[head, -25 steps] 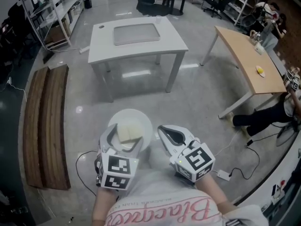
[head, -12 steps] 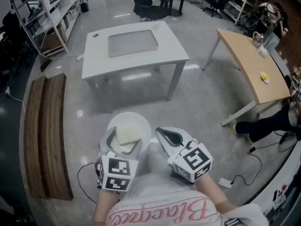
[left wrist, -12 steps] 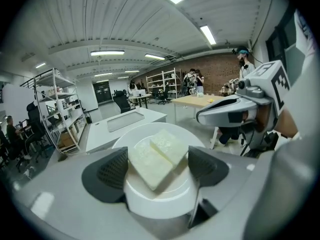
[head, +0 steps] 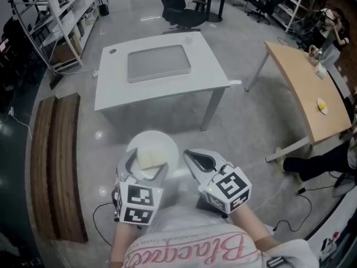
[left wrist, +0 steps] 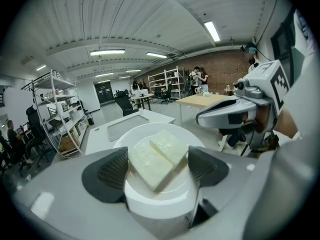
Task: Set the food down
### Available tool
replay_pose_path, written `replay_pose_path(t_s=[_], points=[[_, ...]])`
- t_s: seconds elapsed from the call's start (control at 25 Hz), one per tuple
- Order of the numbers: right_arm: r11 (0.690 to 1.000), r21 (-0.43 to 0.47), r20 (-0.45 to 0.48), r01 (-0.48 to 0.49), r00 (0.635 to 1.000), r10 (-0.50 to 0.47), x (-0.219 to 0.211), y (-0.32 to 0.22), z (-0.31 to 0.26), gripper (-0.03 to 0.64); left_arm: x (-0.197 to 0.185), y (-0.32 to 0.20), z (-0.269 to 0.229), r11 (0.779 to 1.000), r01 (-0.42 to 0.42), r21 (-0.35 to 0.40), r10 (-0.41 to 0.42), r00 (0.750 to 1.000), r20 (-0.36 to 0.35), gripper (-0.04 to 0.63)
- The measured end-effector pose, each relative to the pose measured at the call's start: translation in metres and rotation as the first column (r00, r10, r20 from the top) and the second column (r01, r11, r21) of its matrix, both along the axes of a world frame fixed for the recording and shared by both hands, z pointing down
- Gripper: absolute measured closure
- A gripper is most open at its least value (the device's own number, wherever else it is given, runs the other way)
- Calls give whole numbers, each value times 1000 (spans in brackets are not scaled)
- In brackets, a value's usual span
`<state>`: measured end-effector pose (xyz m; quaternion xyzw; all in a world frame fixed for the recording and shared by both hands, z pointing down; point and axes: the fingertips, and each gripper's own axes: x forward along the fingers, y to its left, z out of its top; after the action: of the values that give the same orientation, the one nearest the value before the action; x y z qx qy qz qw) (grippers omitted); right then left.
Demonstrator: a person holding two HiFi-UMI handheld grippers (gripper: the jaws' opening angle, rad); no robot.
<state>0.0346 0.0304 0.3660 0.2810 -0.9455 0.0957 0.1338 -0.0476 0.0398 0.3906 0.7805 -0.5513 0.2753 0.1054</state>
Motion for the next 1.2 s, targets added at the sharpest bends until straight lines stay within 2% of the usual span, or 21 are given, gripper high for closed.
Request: replay_pose_path(t_s=[0.4, 0.76, 0.96, 1.2], points=[[997, 13, -56, 72, 996, -71, 0, -46, 5, 615, 7, -49, 0, 1000, 23, -5, -23, 1000, 7, 219], [997, -21, -21, 76, 997, -77, -6, -71, 12, 615, -1, -68, 2, 999, 36, -21, -35, 999, 30, 219], [995, -33, -44, 96, 994, -98, -7, -78, 19, 615, 1, -81, 1, 999, 36, -16, -35, 999, 24, 219], [997, -28, -37, 68, 997, -69, -6, -100, 20, 615, -1, -98, 6, 1000, 24, -20, -23, 1000, 17, 219]])
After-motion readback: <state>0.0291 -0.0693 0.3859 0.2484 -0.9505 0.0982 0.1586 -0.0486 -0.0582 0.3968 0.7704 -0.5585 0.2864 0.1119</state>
